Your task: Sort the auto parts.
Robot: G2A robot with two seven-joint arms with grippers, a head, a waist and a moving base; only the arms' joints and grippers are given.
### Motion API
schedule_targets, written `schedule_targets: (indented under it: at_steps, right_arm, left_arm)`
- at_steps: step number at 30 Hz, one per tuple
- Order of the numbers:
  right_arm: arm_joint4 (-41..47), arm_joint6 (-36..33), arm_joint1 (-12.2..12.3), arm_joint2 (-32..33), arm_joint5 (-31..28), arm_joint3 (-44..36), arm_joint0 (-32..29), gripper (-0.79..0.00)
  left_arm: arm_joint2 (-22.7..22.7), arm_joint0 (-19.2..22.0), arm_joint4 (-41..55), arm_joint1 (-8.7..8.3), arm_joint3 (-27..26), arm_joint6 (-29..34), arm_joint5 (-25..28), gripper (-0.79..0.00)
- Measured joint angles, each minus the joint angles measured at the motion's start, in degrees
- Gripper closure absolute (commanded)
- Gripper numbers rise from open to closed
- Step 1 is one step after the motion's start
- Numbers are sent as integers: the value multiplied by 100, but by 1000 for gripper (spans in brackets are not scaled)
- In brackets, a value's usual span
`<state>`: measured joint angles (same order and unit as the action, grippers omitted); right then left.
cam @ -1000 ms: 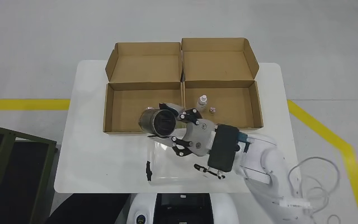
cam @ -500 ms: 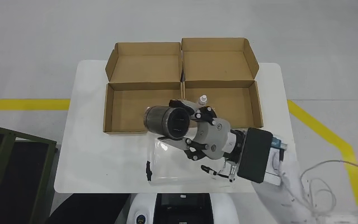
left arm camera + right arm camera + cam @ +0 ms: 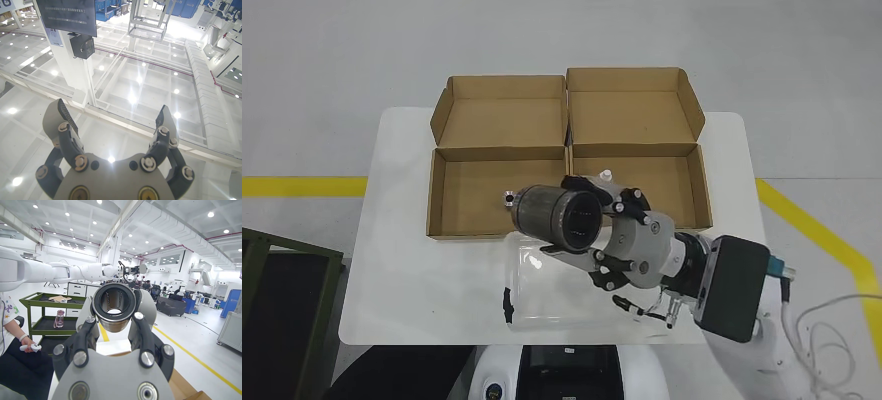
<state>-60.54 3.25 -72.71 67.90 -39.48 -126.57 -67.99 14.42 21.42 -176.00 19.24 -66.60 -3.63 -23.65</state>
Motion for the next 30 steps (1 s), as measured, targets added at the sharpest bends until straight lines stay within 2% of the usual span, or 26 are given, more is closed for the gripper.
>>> schedule_targets:
  at_steps: [11, 30]
  right_arm:
    - [68, -142, 24, -33, -140, 93, 48, 0]
    - [-529, -1050, 17, -713, 44, 1010, 195, 0]
  left_arm:
    - [0, 0, 0, 0, 0, 0, 0, -785]
    - [0, 0, 0, 0, 0, 0, 0, -785]
